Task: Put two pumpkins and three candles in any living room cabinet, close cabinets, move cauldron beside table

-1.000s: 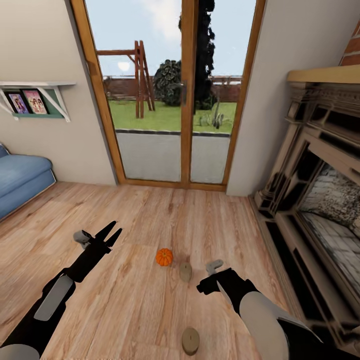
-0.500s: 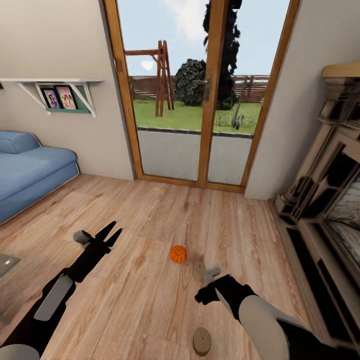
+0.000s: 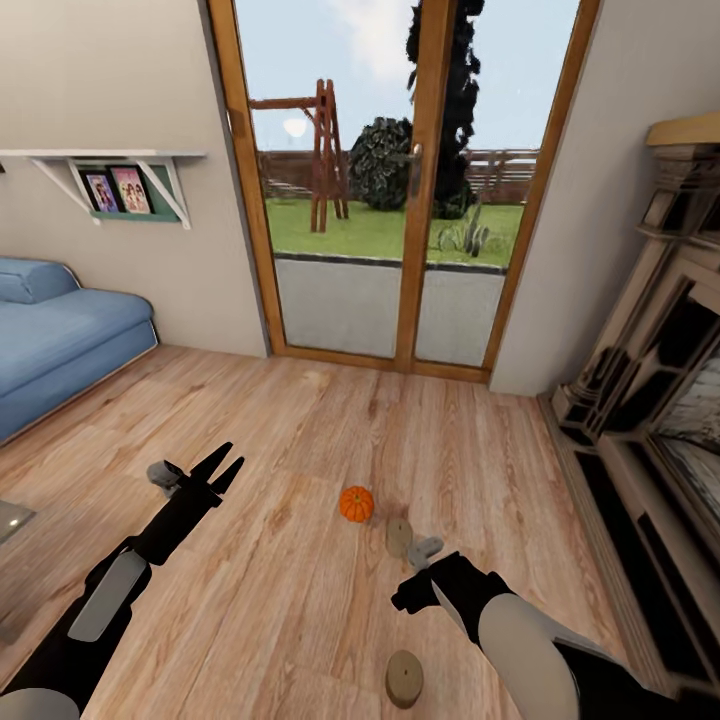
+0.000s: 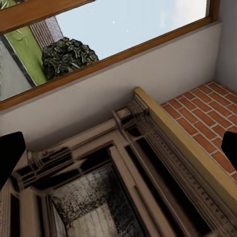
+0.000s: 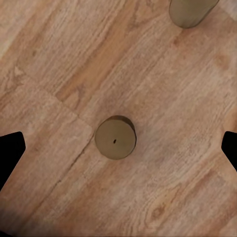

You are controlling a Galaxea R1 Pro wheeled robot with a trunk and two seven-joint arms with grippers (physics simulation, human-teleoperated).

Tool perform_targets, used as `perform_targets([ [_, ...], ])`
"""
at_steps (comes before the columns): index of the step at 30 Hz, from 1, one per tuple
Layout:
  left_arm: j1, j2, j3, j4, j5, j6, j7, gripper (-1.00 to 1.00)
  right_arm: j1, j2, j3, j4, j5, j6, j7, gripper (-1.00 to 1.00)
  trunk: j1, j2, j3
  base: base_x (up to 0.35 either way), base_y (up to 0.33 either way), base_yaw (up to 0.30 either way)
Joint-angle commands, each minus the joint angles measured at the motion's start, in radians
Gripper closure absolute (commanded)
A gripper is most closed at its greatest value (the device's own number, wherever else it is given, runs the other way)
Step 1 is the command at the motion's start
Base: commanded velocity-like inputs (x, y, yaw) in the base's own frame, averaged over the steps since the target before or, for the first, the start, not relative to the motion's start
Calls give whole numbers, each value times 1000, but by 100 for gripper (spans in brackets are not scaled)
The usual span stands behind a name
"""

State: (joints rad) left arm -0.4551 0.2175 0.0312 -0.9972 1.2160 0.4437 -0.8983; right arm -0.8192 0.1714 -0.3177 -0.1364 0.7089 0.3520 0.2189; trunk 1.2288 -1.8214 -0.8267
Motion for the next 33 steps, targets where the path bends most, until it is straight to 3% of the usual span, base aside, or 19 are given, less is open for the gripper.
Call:
perform_targets([
  [1, -1, 0, -1, 0, 8, 9, -1, -100, 0, 1, -7, -3, 11, 5, 7, -100, 4, -8, -4, 0, 0, 0],
  [33, -1, -3, -2, 0, 7, 10, -1, -100, 0, 1, -9, 3, 10, 7, 3, -100, 126, -232, -104, 0, 0, 0],
])
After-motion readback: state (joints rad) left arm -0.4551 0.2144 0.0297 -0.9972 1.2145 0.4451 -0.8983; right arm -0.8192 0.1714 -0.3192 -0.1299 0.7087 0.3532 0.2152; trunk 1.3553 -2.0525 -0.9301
